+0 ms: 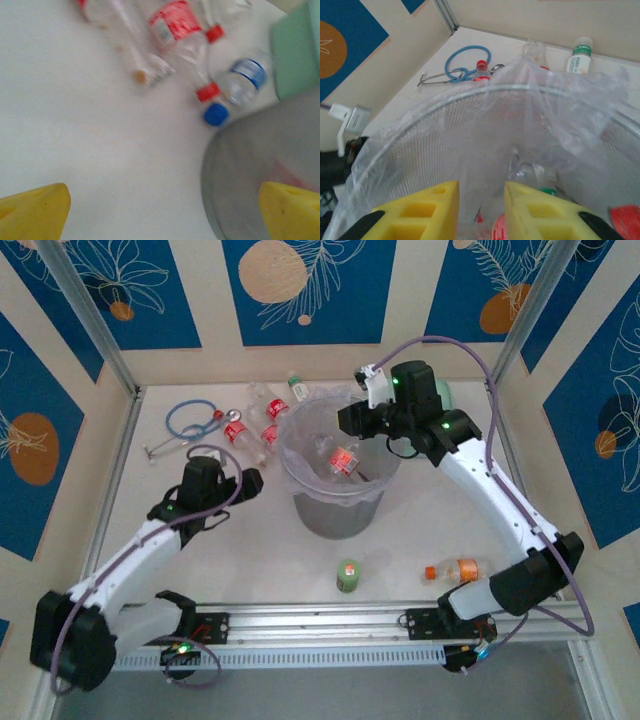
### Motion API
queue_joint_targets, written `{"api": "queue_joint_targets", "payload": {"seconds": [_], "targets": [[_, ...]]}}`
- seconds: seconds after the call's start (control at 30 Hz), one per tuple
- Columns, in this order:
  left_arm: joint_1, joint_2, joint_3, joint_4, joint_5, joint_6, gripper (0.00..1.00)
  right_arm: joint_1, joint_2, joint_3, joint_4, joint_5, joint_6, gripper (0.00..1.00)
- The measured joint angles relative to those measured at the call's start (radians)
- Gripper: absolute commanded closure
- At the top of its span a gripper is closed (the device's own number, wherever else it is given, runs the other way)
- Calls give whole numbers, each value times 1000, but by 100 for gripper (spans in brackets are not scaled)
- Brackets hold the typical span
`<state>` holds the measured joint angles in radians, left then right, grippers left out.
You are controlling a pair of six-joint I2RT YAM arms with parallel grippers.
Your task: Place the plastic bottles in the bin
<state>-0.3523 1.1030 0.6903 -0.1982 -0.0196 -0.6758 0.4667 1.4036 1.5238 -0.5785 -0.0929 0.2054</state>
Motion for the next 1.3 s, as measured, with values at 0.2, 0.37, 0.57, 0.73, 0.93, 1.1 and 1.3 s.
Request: {"api": "queue_joint_targets", "payload": {"seconds": [0.2,0.37,0.57,0.73,0.93,1.1,1.3], "targets": [[89,351,153,87,0,-69,1,-34,-125,-30,-30,16,41,52],[112,591,304,161,12,-97,3,-75,-223,-50,-78,19,54,46],[121,756,427,213,31,-117,16,-120,-292,-85,-130,19,54,45],[121,813,456,219,35,-135,39,-156,-320,-119,-148,18,54,46],[121,774,394,257,21,-148,50,-174,-321,-133,-151,14,54,45],[121,679,307,244,0,-134,56,-184,-321,-144,-148,6,54,45],[121,406,209,176,-18,-52,62,-190,-307,-134,-148,-45,64,47]]}}
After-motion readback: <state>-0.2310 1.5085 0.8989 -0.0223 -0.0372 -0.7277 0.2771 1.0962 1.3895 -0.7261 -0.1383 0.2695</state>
